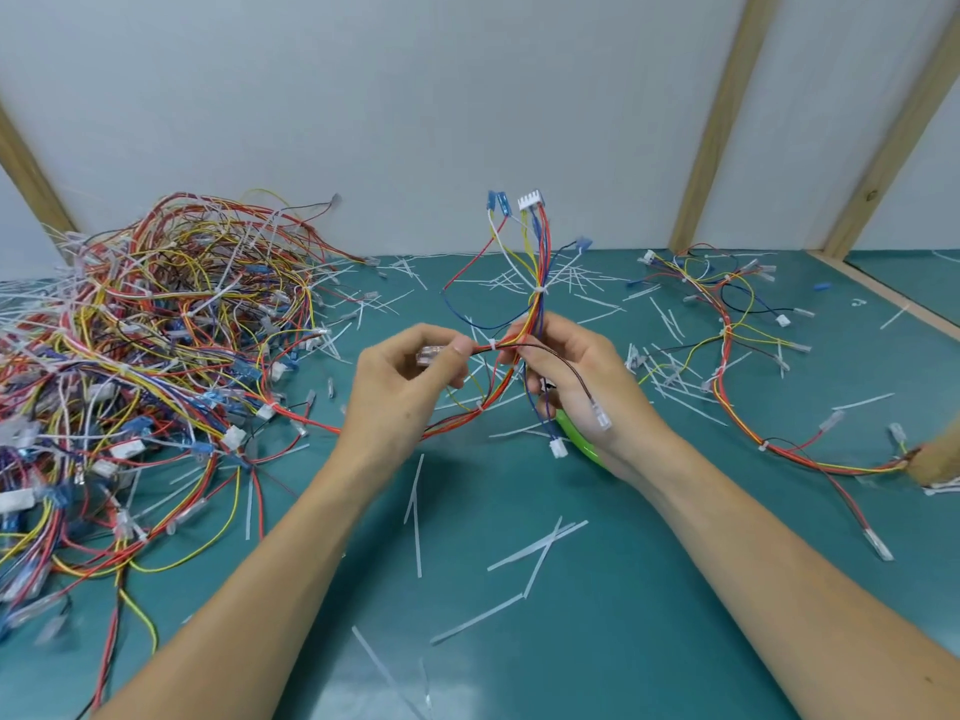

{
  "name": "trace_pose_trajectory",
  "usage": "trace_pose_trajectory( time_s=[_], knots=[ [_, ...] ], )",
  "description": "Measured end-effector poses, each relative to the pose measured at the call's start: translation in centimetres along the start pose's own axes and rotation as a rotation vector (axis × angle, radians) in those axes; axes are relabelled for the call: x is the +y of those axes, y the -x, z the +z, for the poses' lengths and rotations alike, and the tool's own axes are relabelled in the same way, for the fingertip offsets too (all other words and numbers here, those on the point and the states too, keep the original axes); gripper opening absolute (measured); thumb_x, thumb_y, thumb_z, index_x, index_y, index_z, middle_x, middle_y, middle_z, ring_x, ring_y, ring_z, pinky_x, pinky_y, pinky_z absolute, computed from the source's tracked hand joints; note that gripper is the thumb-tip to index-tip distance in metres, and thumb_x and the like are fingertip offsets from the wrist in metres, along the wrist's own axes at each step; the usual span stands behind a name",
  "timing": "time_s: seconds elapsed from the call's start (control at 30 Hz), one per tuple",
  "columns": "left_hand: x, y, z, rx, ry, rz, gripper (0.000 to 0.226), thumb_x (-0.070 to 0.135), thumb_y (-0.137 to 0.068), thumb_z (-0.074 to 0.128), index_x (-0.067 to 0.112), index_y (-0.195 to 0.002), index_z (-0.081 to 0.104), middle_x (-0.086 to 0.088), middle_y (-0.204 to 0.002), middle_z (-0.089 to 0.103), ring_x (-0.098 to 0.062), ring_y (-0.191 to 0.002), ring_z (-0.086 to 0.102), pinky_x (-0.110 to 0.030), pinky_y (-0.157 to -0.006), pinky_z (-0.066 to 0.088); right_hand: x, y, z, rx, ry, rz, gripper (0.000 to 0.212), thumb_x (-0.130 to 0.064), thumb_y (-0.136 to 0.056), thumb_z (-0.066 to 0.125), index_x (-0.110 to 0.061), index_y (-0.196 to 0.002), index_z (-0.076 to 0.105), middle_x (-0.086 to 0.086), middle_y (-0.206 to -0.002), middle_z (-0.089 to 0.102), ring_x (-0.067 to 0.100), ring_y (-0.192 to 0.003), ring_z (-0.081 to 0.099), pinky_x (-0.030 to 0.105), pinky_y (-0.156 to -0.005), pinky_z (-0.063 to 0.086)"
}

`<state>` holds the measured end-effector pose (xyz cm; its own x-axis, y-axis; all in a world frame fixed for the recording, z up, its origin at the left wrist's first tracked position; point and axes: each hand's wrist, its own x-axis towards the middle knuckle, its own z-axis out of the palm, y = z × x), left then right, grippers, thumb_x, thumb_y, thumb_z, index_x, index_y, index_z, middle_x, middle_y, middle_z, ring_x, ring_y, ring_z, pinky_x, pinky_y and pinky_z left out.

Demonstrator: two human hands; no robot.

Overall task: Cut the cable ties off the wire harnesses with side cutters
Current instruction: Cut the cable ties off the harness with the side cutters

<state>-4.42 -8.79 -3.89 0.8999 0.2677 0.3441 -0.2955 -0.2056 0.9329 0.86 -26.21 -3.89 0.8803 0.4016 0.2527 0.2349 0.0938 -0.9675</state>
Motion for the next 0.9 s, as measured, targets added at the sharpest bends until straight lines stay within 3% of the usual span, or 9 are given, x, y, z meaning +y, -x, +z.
trace_pose_trajectory(
  time_s=[0.13,0.2,0.3,0.4,0.47,0.53,0.63,0.77,0.9],
  knots=[
    [0.3,0.1,0.2,-0.061,0.025,0.034,0.004,0.016,-0.089,0.073,0.016,-0.085,0.074,0.01,-0.071,0.07,-0.007,-0.065,0.063,-0.013,-0.069,0.048,0.0,-0.1,-0.3,0.042,0.061,-0.044,0.021,-0.005,-0.101,0.059,-0.019,-0.098,0.074,-0.005,-0.086,0.075,0.0,-0.07,0.06,0.015,-0.065,0.047],
    [0.2,0.1,0.2,-0.031,0.075,0.012,0.005,0.017,-0.089,0.073,0.015,-0.084,0.073,0.008,-0.069,0.07,-0.008,-0.066,0.066,-0.014,-0.07,0.05,0.1,-0.2,-0.6,0.053,0.197,-0.099,0.016,-0.01,-0.1,0.063,-0.017,-0.102,0.077,0.003,-0.094,0.078,0.007,-0.084,0.065,0.023,-0.079,0.05],
    [0.0,-0.1,0.0,0.009,0.173,-0.029,0.004,0.016,-0.089,0.07,0.013,-0.087,0.072,0.003,-0.07,0.072,-0.013,-0.07,0.069,-0.021,-0.077,0.056,0.3,0.0,-0.8,0.03,0.265,-0.096,0.016,-0.02,-0.1,0.066,-0.009,-0.1,0.078,0.002,-0.081,0.072,0.01,-0.074,0.057,0.029,-0.072,0.045],
    [0.0,-0.4,-0.1,0.034,0.352,-0.094,0.015,0.011,-0.09,0.068,0.01,-0.105,0.064,-0.005,-0.082,0.076,-0.022,-0.08,0.073,-0.027,-0.082,0.058,0.2,0.0,-0.6,0.021,0.23,-0.057,0.02,-0.021,-0.1,0.066,-0.004,-0.096,0.076,0.005,-0.074,0.068,0.013,-0.07,0.053,0.029,-0.068,0.041],
    [-0.2,-0.5,-0.1,0.043,0.417,-0.134,0.024,0.007,-0.094,0.065,0.01,-0.116,0.055,-0.009,-0.092,0.078,-0.025,-0.089,0.075,-0.026,-0.083,0.058,0.1,-0.2,-0.4,0.064,0.143,-0.019,0.015,-0.017,-0.099,0.067,-0.006,-0.096,0.077,-0.005,-0.071,0.069,0.006,-0.07,0.058,0.019,-0.071,0.044],
    [-0.5,-0.5,0.0,0.048,0.357,-0.148,0.025,0.005,-0.097,0.061,0.011,-0.12,0.052,-0.006,-0.096,0.079,-0.022,-0.094,0.075,-0.028,-0.087,0.057,0.1,-0.5,-0.5,0.111,0.086,-0.003,0.011,-0.012,-0.098,0.067,-0.005,-0.096,0.076,-0.013,-0.067,0.07,-0.004,-0.068,0.06,0.009,-0.071,0.044],
    [-1.0,-0.2,0.2,0.039,0.067,-0.174,0.024,0.013,-0.099,0.062,0.012,-0.121,0.052,0.005,-0.09,0.079,-0.01,-0.094,0.074,-0.03,-0.091,0.052,0.0,-0.5,-0.5,0.134,0.048,-0.011,0.011,-0.009,-0.099,0.065,-0.005,-0.099,0.075,-0.017,-0.067,0.07,-0.009,-0.064,0.058,0.005,-0.066,0.041],
    [-0.9,0.3,0.6,-0.006,-0.199,-0.044,0.009,0.023,-0.095,0.068,0.02,-0.095,0.059,0.011,-0.079,0.077,-0.002,-0.079,0.071,-0.016,-0.067,0.046,0.0,-0.3,-0.6,0.157,0.031,0.02,0.013,-0.015,-0.1,0.065,-0.007,-0.1,0.076,-0.012,-0.061,0.056,-0.001,-0.043,0.039,0.008,-0.048,0.03],
    [-0.5,0.8,0.8,-0.144,-0.314,0.124,0.013,0.025,-0.09,0.074,0.022,-0.077,0.074,0.009,-0.074,0.073,-0.002,-0.073,0.064,-0.01,-0.076,0.043,0.3,-0.4,-0.8,0.184,-0.014,0.039,0.015,-0.015,-0.1,0.064,-0.004,-0.102,0.075,-0.009,-0.06,0.05,0.001,-0.047,0.033,0.011,-0.048,0.026]
  ],
)
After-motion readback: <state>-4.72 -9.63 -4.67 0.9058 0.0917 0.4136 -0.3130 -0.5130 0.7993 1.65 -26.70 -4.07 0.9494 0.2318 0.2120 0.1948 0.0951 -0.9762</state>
